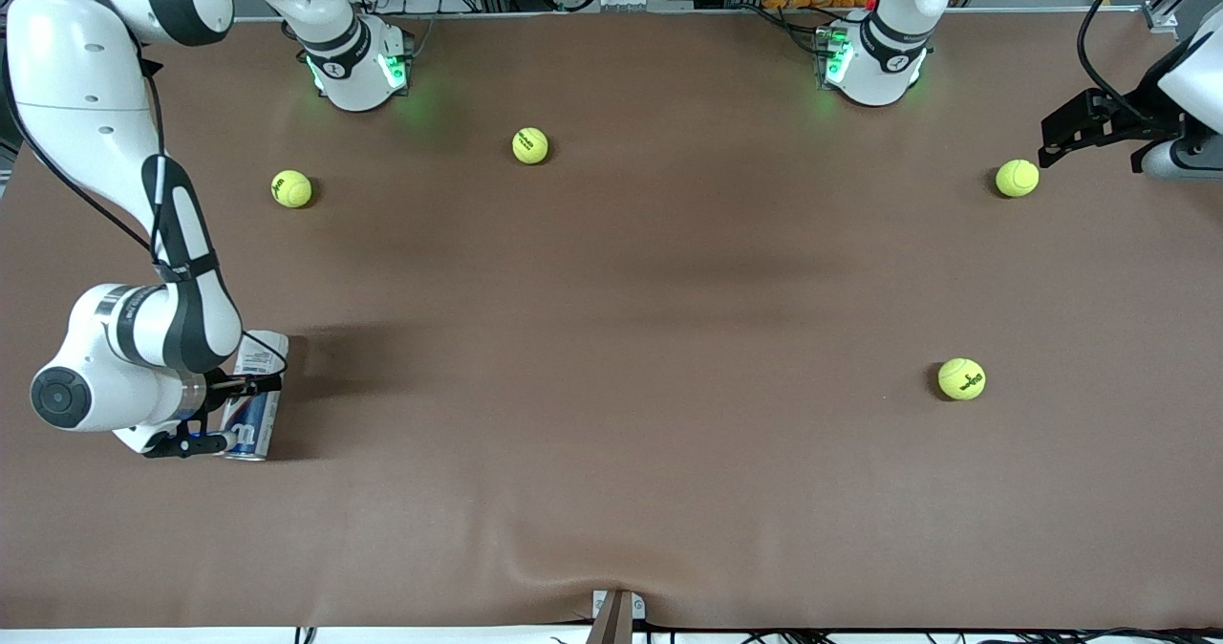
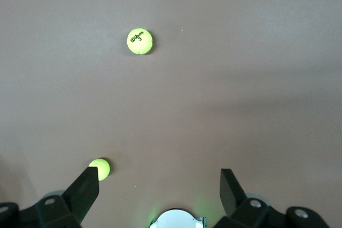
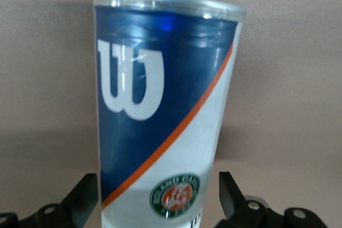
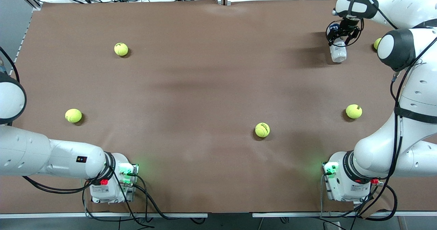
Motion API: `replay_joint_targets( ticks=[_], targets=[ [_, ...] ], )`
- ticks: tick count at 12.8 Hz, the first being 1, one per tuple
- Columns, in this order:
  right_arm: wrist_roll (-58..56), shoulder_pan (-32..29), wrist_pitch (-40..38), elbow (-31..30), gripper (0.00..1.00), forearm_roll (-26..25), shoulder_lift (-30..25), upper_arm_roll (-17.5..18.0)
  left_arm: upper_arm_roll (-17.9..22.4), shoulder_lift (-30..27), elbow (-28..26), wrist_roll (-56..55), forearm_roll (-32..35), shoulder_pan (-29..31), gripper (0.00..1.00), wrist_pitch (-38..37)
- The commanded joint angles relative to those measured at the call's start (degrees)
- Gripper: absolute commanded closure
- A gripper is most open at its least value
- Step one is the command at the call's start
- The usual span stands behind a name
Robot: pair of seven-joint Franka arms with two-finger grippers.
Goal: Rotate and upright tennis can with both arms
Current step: 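Grasp the Wilson can with the right gripper and lift it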
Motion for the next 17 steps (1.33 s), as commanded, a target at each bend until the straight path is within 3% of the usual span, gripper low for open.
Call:
replay_joint_targets(
  ticks=[1,7,8,9,12,17],
  targets=[
    [-0.74,-0.64,0.03,1.47,0.0,0.0,1.52,0.64,0.09,-0.15,0.26,0.22,-0.65,0.44,0.0,-0.63],
    [-0.65,-0.56,0.11,1.47,0.0,0.26,2.75,0.64,0.09,-0.15,0.08,0.13,-0.65,0.26,0.0,-0.63],
    [-0.56,-0.64,0.11,1.47,0.2,0.35,2.84,0.64,0.09,-0.07,0.08,0.05,-0.65,0.17,0.0,-0.63],
    [-0.65,-0.56,0.03,1.55,0.3,0.35,2.84,0.64,0.09,-0.06,0.08,0.05,-0.65,0.17,0.0,-0.63],
    [-0.91,0.06,-0.41,2.17,0.29,-0.35,2.32,0.82,0.09,-0.06,-0.01,0.05,-0.65,0.17,0.0,-0.72],
    [-12.4,3.92,-1.9,7.78,0.25,-0.44,0.83,0.99,0.09,-0.06,-0.01,0.05,-0.65,0.26,0.0,-0.72]
  ],
)
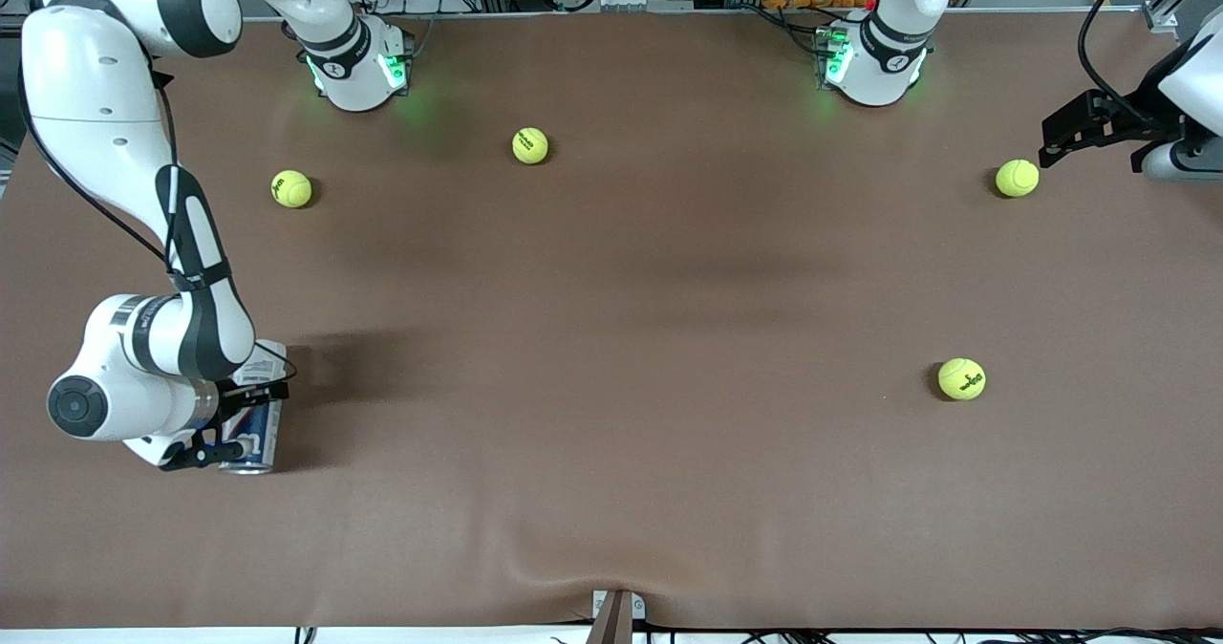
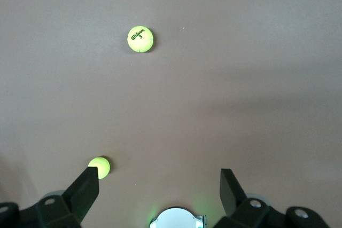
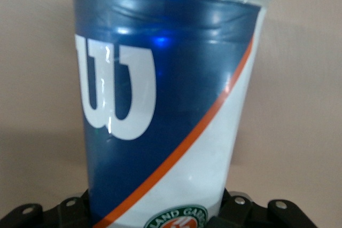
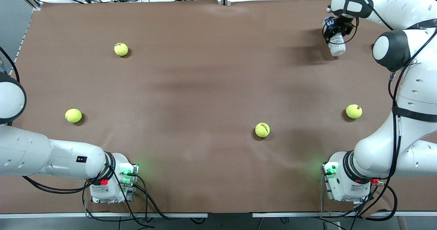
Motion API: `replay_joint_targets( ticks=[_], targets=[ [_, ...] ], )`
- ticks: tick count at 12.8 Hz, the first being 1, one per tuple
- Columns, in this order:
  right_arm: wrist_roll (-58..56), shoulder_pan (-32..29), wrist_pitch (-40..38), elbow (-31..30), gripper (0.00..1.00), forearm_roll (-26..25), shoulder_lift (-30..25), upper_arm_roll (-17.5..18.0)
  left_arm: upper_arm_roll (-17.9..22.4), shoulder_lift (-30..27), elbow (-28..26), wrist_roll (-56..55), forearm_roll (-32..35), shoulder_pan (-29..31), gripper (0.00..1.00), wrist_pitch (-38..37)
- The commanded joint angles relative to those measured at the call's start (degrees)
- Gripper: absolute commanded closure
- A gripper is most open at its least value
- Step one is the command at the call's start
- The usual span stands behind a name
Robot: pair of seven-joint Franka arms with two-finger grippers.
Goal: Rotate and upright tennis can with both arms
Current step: 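Grasp the Wilson can with the right gripper and lift it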
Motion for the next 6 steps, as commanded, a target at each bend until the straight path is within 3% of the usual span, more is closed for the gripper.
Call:
replay_joint_targets(
  ticks=[1,6],
  targets=[
    [-7.86,3.36,-3.1,3.98,0.25,-0.46,-1.1,0.06,0.02,-0.07,0.2,0.05,-0.65,0.04,0.0,-0.49],
    [-24.67,14.68,-4.25,5.22,0.25,0.06,-3.64,2.17,0.02,0.1,0.2,0.05,-0.74,0.04,0.0,-0.49]
  ],
)
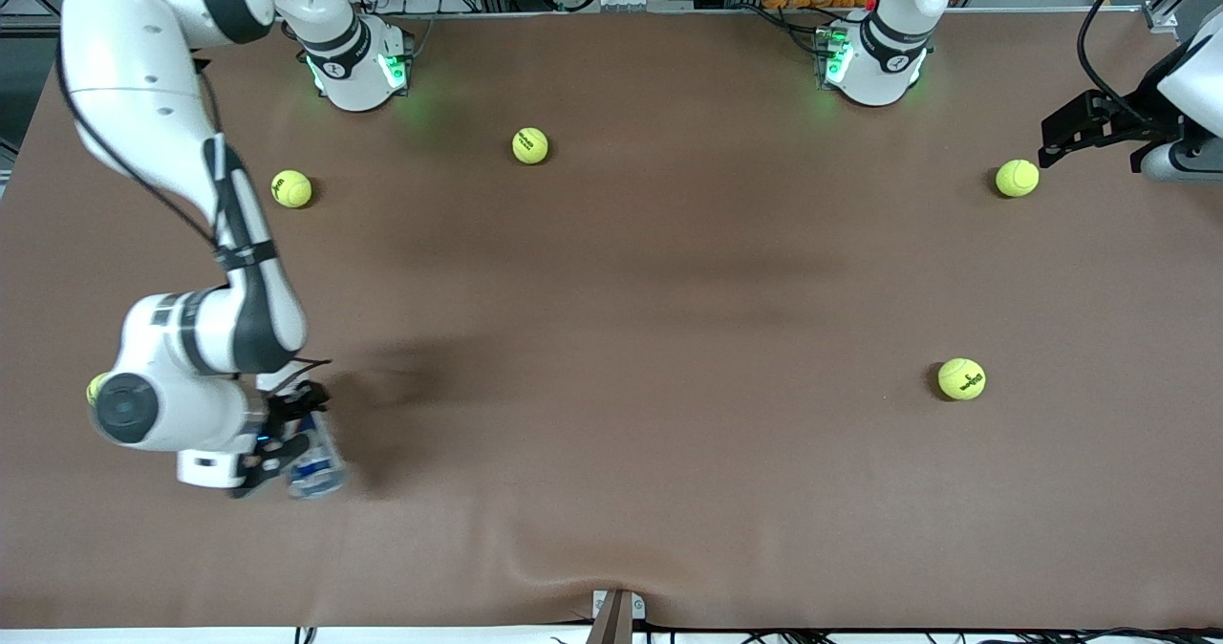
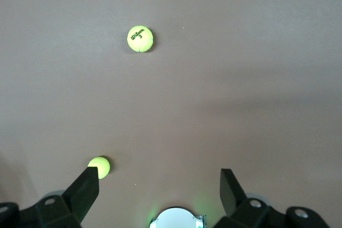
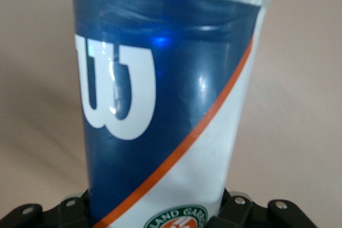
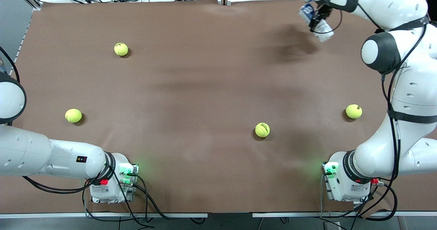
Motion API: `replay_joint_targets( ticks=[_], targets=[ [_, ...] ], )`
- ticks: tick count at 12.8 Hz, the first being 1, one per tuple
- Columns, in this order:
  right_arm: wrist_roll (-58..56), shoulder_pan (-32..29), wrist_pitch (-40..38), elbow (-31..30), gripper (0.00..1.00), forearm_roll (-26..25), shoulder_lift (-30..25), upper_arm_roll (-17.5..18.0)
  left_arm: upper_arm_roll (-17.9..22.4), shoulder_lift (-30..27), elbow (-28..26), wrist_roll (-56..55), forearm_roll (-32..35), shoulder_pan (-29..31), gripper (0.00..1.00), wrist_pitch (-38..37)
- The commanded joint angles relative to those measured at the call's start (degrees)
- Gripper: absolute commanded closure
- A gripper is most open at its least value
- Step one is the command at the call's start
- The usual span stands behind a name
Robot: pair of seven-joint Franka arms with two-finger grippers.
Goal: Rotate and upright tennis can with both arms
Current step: 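Grasp the Wilson can with the right gripper and lift it, then carry the can toward the table middle with the right gripper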
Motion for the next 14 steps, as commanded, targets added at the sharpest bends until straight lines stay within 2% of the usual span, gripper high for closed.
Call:
replay_joint_targets(
  ticks=[1,5,7,8,11,14],
  targets=[
    [-5.5,7.87,-1.1,-0.04,0.25,-0.37,-2.21,1.69,0.05,0.1,0.28,0.05,-0.74,0.06,0.0,-0.49],
    [-6.03,21.4,0.56,-0.04,0.22,-1.59,-1.34,1.7,0.05,0.8,0.36,0.13,-0.91,0.23,0.0,-0.49],
    [-6.29,26.68,6.43,-0.57,0.22,-5.62,-0.11,1.61,0.05,0.98,0.36,0.13,-1.0,0.06,0.0,-0.49],
    [-6.3,30.1,7.68,-0.57,0.22,-9.3,0.51,1.7,0.05,1.33,0.36,0.13,-1.0,-0.03,0.0,-0.49],
    [-6.21,35.92,7.61,-0.57,0.22,-16.52,2.7,1.7,0.05,1.42,0.36,0.57,-1.0,-0.12,0.0,-0.49],
    [-4.72,40.93,8.22,-0.57,0.22,-19.26,5.78,1.26,0.04,3.69,0.36,1.36,-3.71,0.32,0.0,-0.58]
  ],
)
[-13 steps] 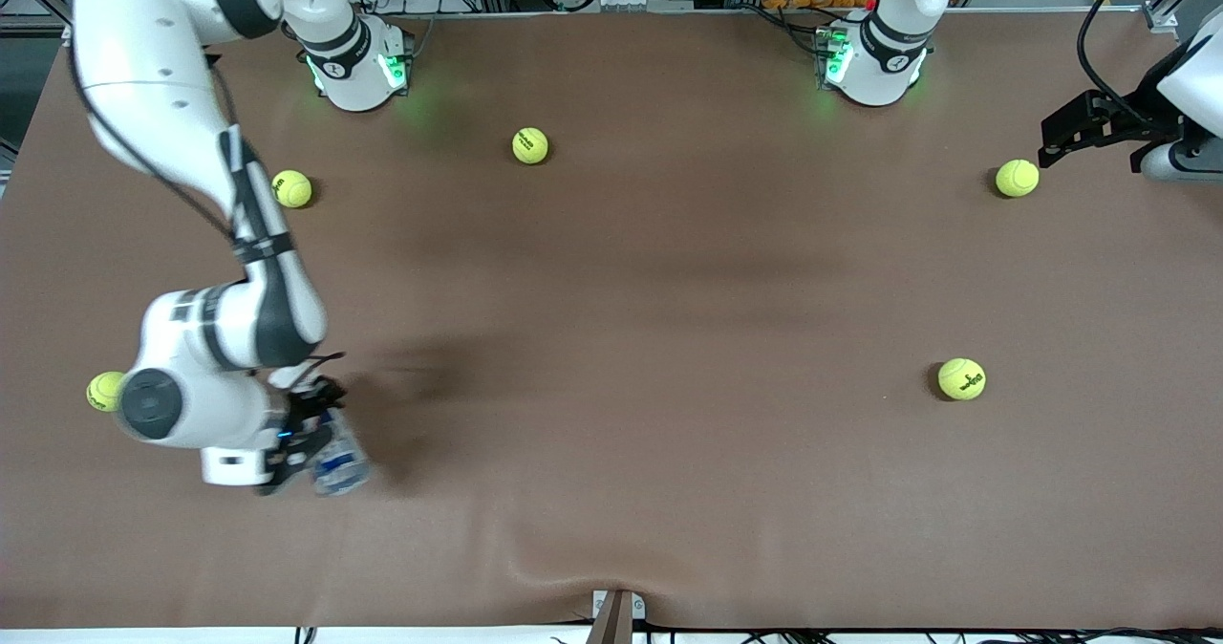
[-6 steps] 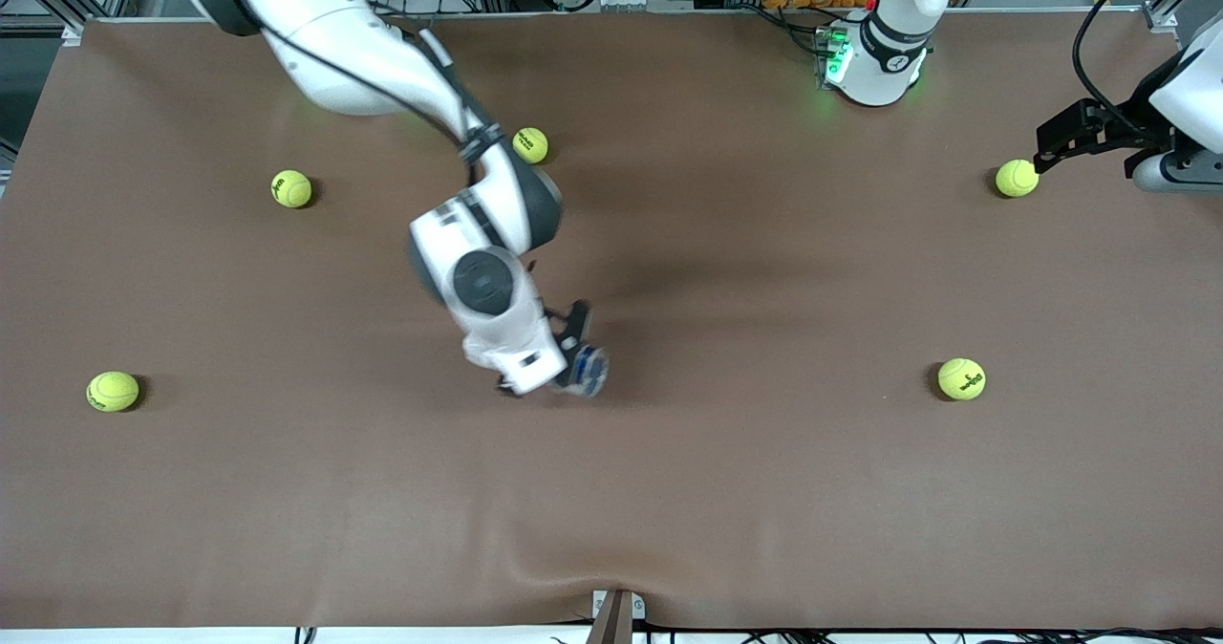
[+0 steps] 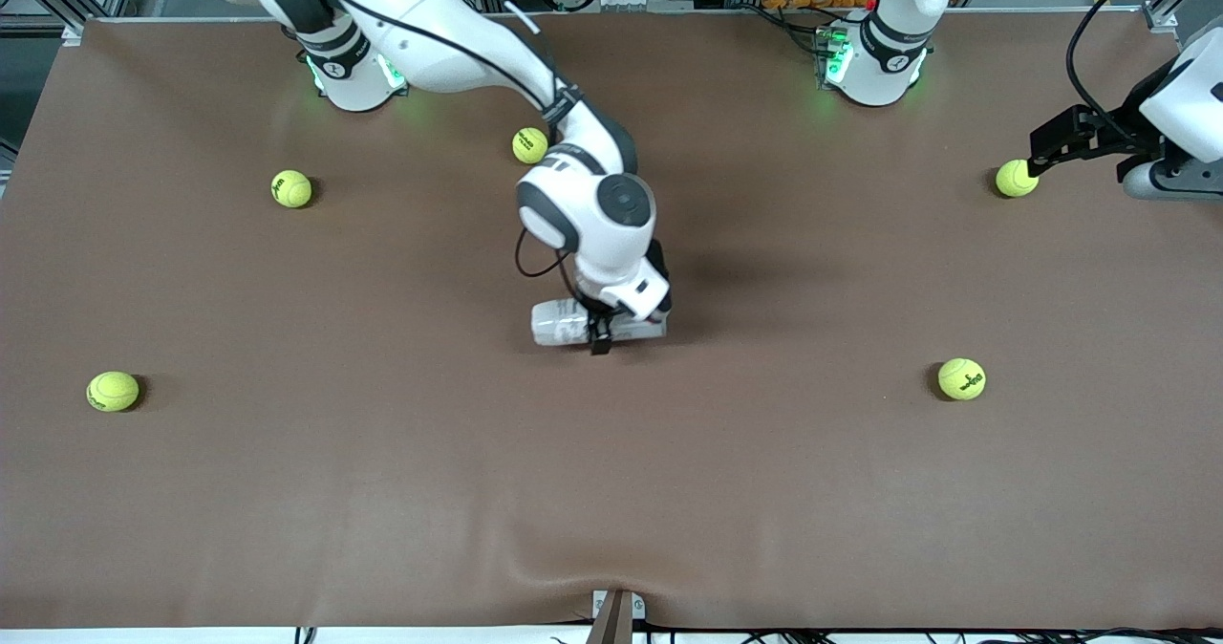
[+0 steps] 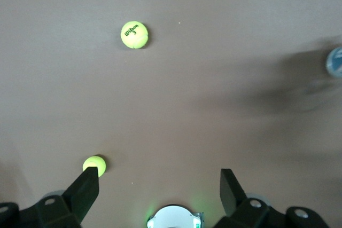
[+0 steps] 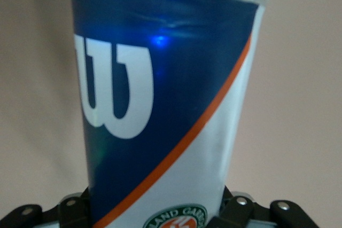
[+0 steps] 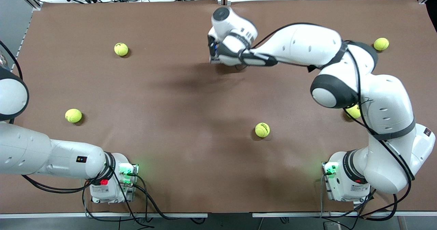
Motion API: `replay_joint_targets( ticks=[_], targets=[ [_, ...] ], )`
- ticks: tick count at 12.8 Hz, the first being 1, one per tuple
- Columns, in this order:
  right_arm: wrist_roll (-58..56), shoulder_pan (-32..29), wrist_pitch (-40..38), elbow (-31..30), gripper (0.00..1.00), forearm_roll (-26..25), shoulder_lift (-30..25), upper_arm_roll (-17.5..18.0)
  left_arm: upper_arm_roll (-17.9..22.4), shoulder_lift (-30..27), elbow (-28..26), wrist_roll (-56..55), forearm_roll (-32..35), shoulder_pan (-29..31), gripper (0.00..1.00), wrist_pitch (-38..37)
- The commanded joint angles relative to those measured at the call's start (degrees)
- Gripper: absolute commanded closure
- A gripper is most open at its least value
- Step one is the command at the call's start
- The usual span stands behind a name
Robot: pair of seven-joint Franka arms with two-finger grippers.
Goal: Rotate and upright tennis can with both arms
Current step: 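Carry the can toward the table middle with the right gripper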
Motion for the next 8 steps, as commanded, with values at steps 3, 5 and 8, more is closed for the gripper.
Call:
replay_joint_targets(
  ticks=[3,5,8],
  targets=[
    [3.72,2.61,2.84,0.47,0.11,-4.37,2.92,-1.04,0.12,3.48,0.39,1.29,-3.28,0.48,0.0,-0.56],
    [3.72,2.35,2.66,0.55,0.0,-4.02,2.66,-1.04,0.12,4.63,0.31,1.47,-4.06,0.48,0.0,-1.0],
    [3.99,2.53,1.88,0.73,0.0,-3.14,0.73,-0.69,0.21,6.64,0.22,3.48,-6.87,0.57,0.0,-1.44]
  ],
)
